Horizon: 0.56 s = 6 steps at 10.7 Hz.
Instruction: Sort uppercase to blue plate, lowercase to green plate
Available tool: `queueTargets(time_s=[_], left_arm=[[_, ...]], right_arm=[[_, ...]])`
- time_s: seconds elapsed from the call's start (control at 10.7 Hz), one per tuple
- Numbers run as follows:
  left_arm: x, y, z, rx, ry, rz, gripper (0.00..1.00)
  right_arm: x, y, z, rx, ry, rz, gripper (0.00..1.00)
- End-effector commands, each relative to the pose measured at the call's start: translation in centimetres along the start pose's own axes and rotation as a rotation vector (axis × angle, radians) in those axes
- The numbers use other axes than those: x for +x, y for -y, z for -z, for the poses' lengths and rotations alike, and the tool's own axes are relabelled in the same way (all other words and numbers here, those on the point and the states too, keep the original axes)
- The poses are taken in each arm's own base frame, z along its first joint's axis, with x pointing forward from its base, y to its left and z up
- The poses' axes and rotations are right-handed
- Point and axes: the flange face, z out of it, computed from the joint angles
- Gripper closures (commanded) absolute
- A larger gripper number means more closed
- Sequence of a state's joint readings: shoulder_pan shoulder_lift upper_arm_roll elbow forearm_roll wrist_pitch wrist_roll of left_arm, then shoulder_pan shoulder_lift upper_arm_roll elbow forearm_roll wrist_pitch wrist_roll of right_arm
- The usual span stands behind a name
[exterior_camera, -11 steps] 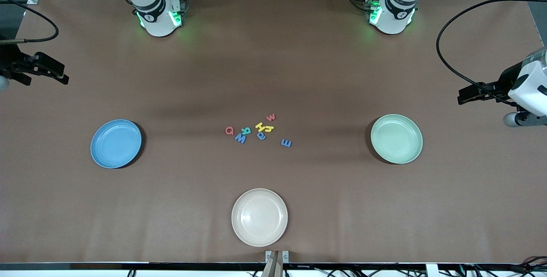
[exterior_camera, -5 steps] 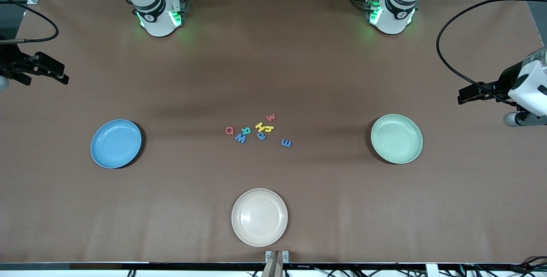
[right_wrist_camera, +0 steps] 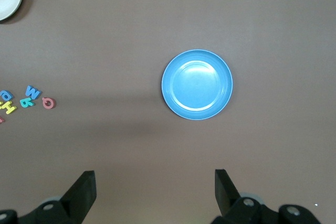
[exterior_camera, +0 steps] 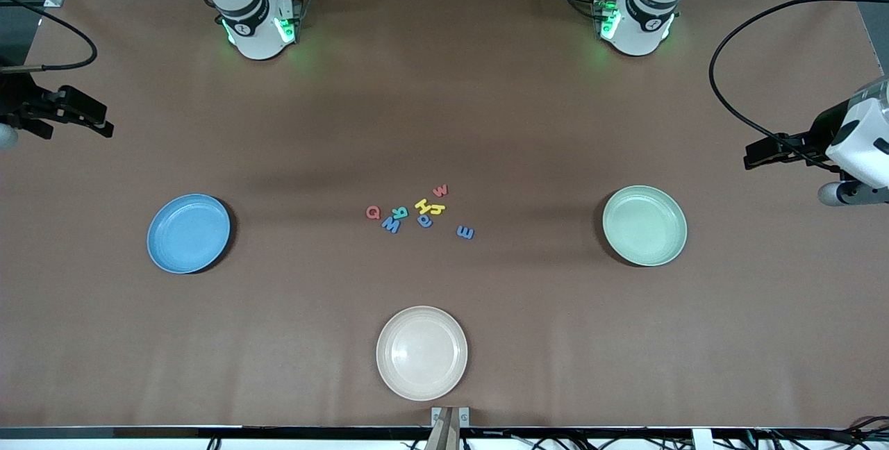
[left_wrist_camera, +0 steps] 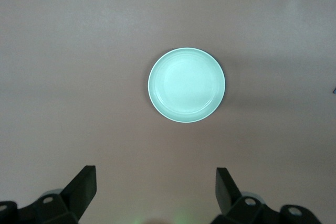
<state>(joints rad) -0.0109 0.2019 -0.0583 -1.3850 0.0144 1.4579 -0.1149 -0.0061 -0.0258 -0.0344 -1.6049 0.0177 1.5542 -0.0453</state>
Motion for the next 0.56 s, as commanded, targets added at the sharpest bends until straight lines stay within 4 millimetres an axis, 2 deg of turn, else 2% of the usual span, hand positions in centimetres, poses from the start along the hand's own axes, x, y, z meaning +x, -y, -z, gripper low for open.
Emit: queueTargets(time_s=[0.0,0.19,0.47], left_arm=[[-0.4,0.3,0.6,0.013,-0.002,0.013,0.00],[-0.4,0.3,0.5,0.014,0.000,0.014,0.00],[0.1,-1.0,0.0,-0.004,-0.009,-0.001,0.00]], right_arm=[[-0.5,0.1,0.1,-0.013,-0.004,-0.014,0.00],[-0.3,0.1,-0.2,-0.013,-0.006,-0.013,0.00],[-0.6,0.1,-0.8,-0.012,0.006,-0.013,0.00]])
